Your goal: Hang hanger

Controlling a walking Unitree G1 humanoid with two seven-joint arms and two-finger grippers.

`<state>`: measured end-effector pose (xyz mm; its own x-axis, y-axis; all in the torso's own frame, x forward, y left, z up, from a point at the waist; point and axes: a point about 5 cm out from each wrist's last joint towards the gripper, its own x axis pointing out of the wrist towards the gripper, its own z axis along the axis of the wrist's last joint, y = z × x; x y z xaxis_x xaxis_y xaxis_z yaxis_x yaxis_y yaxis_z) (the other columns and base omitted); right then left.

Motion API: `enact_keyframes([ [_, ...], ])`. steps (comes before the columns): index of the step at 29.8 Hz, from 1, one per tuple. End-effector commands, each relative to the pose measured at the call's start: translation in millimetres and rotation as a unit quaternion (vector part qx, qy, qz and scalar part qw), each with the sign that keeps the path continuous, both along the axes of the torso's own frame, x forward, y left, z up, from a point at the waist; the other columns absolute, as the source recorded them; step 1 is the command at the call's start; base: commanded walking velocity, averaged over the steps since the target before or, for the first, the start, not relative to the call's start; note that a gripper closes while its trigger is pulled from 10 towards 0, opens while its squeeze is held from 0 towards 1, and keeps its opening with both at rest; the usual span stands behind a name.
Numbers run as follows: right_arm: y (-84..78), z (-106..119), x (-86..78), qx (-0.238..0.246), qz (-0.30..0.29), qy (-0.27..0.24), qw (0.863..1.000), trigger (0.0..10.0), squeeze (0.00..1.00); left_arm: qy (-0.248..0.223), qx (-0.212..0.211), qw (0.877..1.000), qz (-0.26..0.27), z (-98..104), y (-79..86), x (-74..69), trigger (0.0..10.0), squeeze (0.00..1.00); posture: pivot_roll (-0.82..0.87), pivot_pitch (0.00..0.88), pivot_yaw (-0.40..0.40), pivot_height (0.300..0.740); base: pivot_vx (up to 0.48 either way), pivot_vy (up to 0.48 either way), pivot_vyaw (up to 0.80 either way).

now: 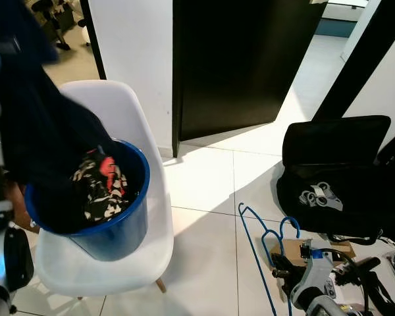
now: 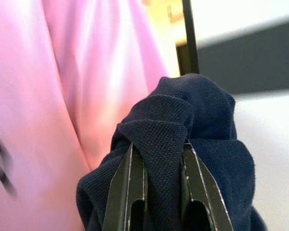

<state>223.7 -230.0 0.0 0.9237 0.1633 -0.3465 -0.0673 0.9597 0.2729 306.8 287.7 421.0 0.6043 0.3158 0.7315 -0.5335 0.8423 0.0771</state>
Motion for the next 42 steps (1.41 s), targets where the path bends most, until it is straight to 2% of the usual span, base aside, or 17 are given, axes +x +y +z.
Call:
enact_keyframes([
  [1,1.0,-2.9,-2.8,0.003,-0.001,0.009,1.000,10.0,0.00,-0.056,0.048,0.997,0.019,24.1,-8.1,-16.8,0.0,0.00,-0.04,0.113,-0.038,0.740,0.000,0.000,0.00],
  [13,0.0,-5.0,-2.0,0.006,-0.006,0.012,1.000,10.0,0.00,-0.076,0.098,0.992,0.036,29.5,-24.7,-19.5,0.0,0.00,-0.04,0.114,-0.035,0.740,0.000,0.000,0.00],
  [15,-0.8,-7.1,-1.7,0.007,-0.008,0.016,1.000,10.0,0.00,-0.028,0.084,0.996,-0.014,6.6,-38.5,-0.8,0.0,0.00,-0.04,0.114,-0.033,0.740,0.000,0.000,0.00],
  [19,-1.5,-8.0,-1.7,0.007,-0.010,0.017,1.000,10.0,0.00,0.009,0.055,0.995,-0.077,-14.2,-53.5,13.0,0.0,0.00,-0.04,0.115,-0.032,0.740,0.000,0.000,0.00],
  [21,-2.3,-9.0,-1.9,0.008,-0.011,0.019,1.000,10.0,0.00,0.055,0.070,0.981,-0.175,-41.4,-87.9,24.6,0.0,0.00,-0.04,0.117,-0.032,0.740,0.000,0.000,0.00],
  [23,-2.3,-9.0,-1.9,0.008,-0.011,0.019,1.000,10.0,0.00,0.055,0.070,0.981,-0.175,-41.4,-87.9,24.6,0.0,0.00,-0.04,0.117,-0.032,0.740,0.000,0.000,0.00],
  [26,-3.2,-10.1,-1.9,0.009,-0.013,0.021,1.000,10.0,0.00,0.102,0.071,0.942,-0.311,-70.3,-132.0,27.3,0.0,0.00,-0.04,0.117,-0.032,0.740,0.000,0.000,0.00],
  [27,-3.2,-10.1,-1.9,0.009,-0.013,0.021,1.000,10.0,0.00,0.102,0.071,0.942,-0.311,-70.3,-132.0,27.3,0.0,0.00,-0.04,0.117,-0.032,0.740,0.000,0.000,0.00],
  [29,-3.5,-10.7,-1.9,0.010,-0.013,0.022,1.000,10.0,0.00,0.123,0.054,0.912,-0.388,-81.3,-152.4,24.4,0.0,0.00,-0.04,0.117,-0.032,0.740,0.000,0.000,0.00],
  [30,-3.5,-10.7,-1.9,0.010,-0.013,0.022,1.000,10.0,0.00,0.123,0.054,0.912,-0.388,-81.3,-152.4,24.4,0.0,0.00,-0.04,0.117,-0.032,0.740,0.000,0.000,0.00],
  [31,-3.6,-10.9,-1.8,0.011,-0.013,0.022,1.000,10.0,0.00,0.131,0.051,0.891,-0.431,-85.5,-163.3,20.8,0.2,0.00,-0.04,0.117,-0.032,0.740,0.000,0.000,0.00],
  [32,-3.6,-10.9,-1.8,0.011,-0.013,0.022,1.000,10.0,0.00,0.131,0.051,0.891,-0.431,-85.5,-163.3,20.8,0.2,0.00,-0.04,0.117,-0.032,0.740,0.000,0.000,0.00],
  [35,-3.4,-11.4,-2.0,0.013,-0.014,0.022,1.000,10.0,0.00,0.150,0.029,0.813,-0.562,-94.6,-191.9,3.1,0.6,0.00,-0.04,0.123,-0.028,0.740,0.000,0.000,0.00],
  [37,-3.4,-11.4,-2.0,0.013,-0.014,0.022,1.000,10.0,0.00,0.150,0.029,0.813,-0.562,-94.6,-191.9,3.1,0.6,0.00,-0.04,0.123,-0.028,0.740,0.000,0.000,0.00],
  [38,-3.4,-11.7,-2.2,0.014,-0.015,0.022,1.000,10.0,0.00,0.165,0.039,0.790,-0.589,-100.0,-198.6,-3.0,1.1,0.00,-0.04,0.124,-0.027,0.740,0.000,0.000,0.00],
  [41,-3.4,-12.0,-2.2,0.015,-0.015,0.022,1.000,10.0,0.00,0.188,0.052,0.771,-0.606,-107.9,-202.4,-7.2,0.9,0.00,-0.04,0.124,-0.027,0.740,0.000,0.000,0.00],
  [42,-3.5,-12.3,-2.4,0.016,-0.016,0.023,0.999,10.0,0.00,0.212,0.065,0.760,-0.610,-116.4,-202.6,-9.3,2.0,0.00,-0.04,0.126,-0.026,0.740,0.000,0.000,0.00],
])
